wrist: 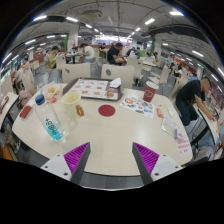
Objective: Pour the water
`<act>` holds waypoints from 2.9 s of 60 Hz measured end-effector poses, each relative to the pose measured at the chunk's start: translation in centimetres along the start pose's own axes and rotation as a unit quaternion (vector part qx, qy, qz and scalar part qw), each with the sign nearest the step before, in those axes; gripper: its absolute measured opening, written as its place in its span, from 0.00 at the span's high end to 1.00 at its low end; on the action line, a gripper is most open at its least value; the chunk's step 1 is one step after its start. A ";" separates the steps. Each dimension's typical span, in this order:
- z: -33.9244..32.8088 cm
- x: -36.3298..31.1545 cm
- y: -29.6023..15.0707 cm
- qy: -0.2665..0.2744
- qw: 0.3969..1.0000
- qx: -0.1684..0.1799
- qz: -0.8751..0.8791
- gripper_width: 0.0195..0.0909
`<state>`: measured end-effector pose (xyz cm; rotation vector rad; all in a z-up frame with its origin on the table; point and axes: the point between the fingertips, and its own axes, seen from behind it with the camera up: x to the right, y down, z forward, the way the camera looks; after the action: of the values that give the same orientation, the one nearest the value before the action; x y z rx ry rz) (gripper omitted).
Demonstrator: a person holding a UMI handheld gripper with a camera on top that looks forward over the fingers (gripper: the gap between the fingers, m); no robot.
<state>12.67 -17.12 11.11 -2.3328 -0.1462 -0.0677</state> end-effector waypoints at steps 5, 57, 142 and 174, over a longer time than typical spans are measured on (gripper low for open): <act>-0.4 -0.8 2.2 0.008 1.000 -0.016 -0.005 0.08; 8.3 -22.1 -5.9 0.001 0.989 0.135 0.057 0.23; 14.1 -30.7 -25.6 -0.375 0.497 0.030 0.782 0.73; 8.1 -19.0 -34.6 -0.233 0.893 0.213 0.321 0.73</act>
<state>-10.51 10.96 28.45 -1.8103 0.3491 0.7795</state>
